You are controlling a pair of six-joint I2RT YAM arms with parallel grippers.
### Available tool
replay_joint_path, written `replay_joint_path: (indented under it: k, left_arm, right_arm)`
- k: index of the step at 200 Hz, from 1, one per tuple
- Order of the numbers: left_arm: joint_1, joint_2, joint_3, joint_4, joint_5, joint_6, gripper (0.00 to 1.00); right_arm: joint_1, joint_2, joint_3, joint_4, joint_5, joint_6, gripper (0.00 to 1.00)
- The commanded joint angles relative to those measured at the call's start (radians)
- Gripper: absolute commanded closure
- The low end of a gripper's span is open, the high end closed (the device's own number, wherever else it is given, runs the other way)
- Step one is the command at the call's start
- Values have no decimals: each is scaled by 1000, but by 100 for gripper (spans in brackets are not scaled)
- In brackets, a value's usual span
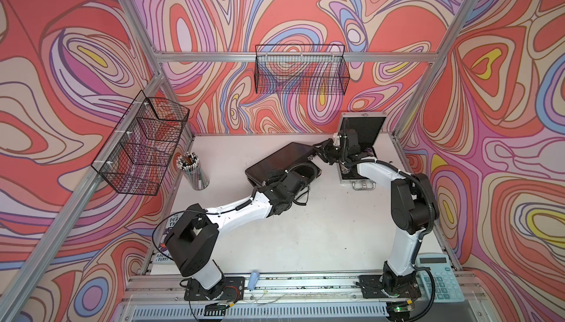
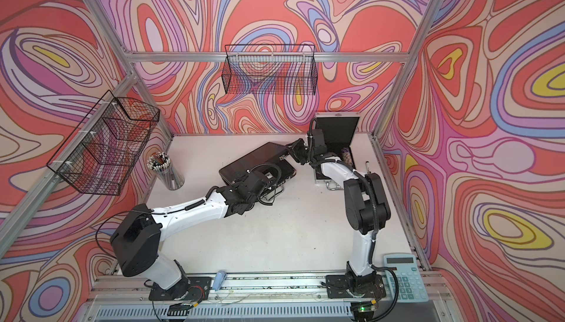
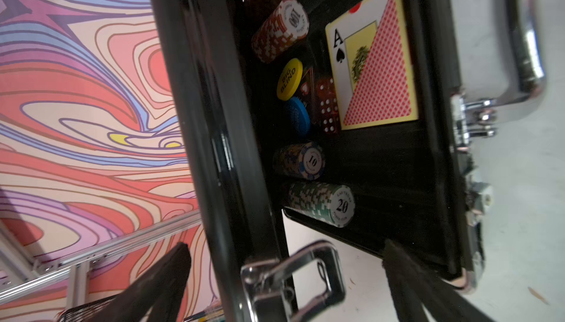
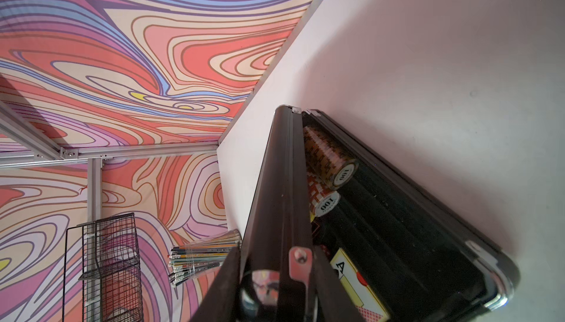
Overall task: Open the poker set cases
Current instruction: Open the case lid on the poker set case.
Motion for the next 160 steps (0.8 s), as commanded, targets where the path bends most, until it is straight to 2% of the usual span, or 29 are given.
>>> replay_joint_path:
  k: [1, 69, 117, 160]
  left_arm:
    - [-3, 18, -4, 91, -118, 93, 1]
    - [3, -116, 24, -10, 38, -40, 13]
    - [37, -185, 50, -72, 154, -139, 14]
    - [112, -216, 87, -103, 211, -139, 14]
  right_arm:
    - [3, -22, 44, 140, -60, -35, 73]
    - [3, -14, 36, 152, -52, -25, 74]
    - [3, -20, 12, 149, -41, -33, 74]
    - [3, -28, -13, 158, -37, -32, 75]
